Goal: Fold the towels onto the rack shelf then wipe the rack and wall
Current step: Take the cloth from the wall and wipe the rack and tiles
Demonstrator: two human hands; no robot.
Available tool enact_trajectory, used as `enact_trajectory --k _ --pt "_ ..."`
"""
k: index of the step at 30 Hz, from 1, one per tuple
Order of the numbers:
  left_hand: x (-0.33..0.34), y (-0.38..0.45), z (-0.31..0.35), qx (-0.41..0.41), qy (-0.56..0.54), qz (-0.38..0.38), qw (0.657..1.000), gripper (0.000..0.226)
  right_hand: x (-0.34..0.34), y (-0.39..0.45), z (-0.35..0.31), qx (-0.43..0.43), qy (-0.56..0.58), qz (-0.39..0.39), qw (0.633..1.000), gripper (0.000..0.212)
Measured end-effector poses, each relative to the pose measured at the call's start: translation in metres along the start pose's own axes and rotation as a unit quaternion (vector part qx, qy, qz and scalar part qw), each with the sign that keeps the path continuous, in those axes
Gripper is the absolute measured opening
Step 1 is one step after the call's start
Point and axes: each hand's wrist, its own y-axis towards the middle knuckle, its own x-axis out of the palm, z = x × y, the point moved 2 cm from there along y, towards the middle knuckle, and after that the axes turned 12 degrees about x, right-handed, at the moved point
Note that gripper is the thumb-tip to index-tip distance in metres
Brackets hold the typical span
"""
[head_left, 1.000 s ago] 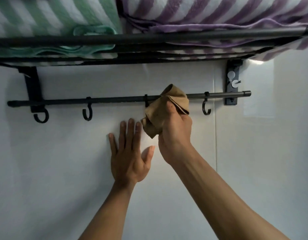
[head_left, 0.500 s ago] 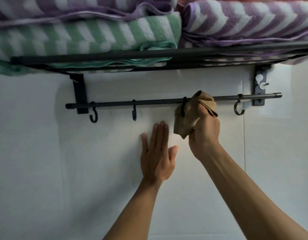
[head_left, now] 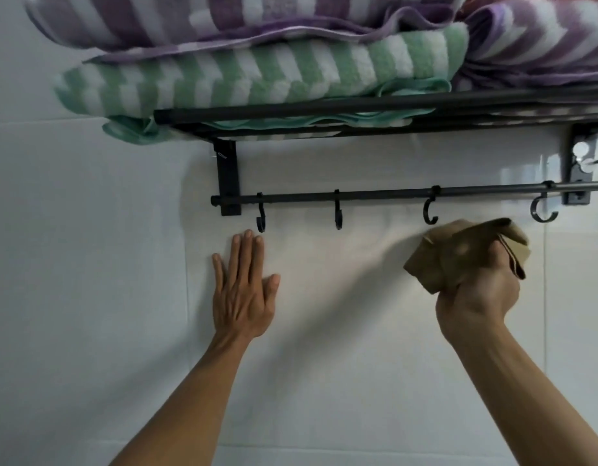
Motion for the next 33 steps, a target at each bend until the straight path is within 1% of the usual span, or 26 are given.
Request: enact_trajectory --k 5,8,10,13,14,17,21,23,25,28,30,32,33 --pt "0.006 0.0 -0.003 0.015 0.005 0.019 1.0 0.07 0.001 -0.015 0.04 0.046 0.001 -0.01 0.999 0.028" --pt "0.007 -0.001 -0.004 0.018 -0.002 0.037 0.999 0.07 0.022 -0.022 0.06 0.079 -0.009 -0.037 0.996 0.02" --pt "0.007 -0.001 -0.004 0.021 -0.005 0.045 0.999 0.071 0.044 -0.02 0.059 0.058 -0.017 -0.068 0.996 0.014" --pt "0.008 -0.001 -0.004 0.021 0.002 0.04 0.999 0.073 0.077 -0.014 0.045 -0.017 -0.027 -0.09 0.995 0.015" --pt "0.008 -0.001 -0.004 0.019 0.003 0.038 0.999 0.073 0.086 -0.015 0.042 -0.024 -0.032 -0.086 0.995 0.015" --pt "0.007 -0.001 -0.004 0.025 -0.004 0.045 0.999 0.073 0.1 -0.016 0.049 -0.013 -0.068 -0.068 0.995 0.016" --pt "0.006 -0.001 -0.005 0.026 -0.006 0.051 0.998 0.074 0.109 -0.026 0.074 0.038 -0.134 -0.074 0.987 0.023" --pt "0.007 0.0 -0.005 0.028 -0.011 0.054 0.998 0.074 0.108 -0.027 0.077 0.05 -0.138 -0.077 0.986 0.022" --pt "0.007 0.0 -0.004 0.031 -0.008 0.063 0.998 0.074 0.104 -0.023 0.069 0.055 -0.116 -0.078 0.989 0.018" --pt "0.007 -0.001 -0.003 0.027 0.006 0.077 0.997 0.074 0.095 -0.016 0.043 0.032 -0.081 -0.039 0.995 0.014" --pt "0.007 -0.001 -0.003 0.025 0.01 0.086 0.996 0.074 0.088 -0.011 0.024 0.002 -0.084 -0.004 0.996 0.018" --pt "0.007 -0.001 -0.003 0.026 0.005 0.087 0.996 0.074 0.084 -0.007 0.016 -0.008 -0.103 -0.001 0.995 0.025" --pt "0.007 -0.001 -0.003 0.026 0.003 0.087 0.996 0.074 0.083 -0.006 0.018 -0.003 -0.105 -0.007 0.994 0.024"
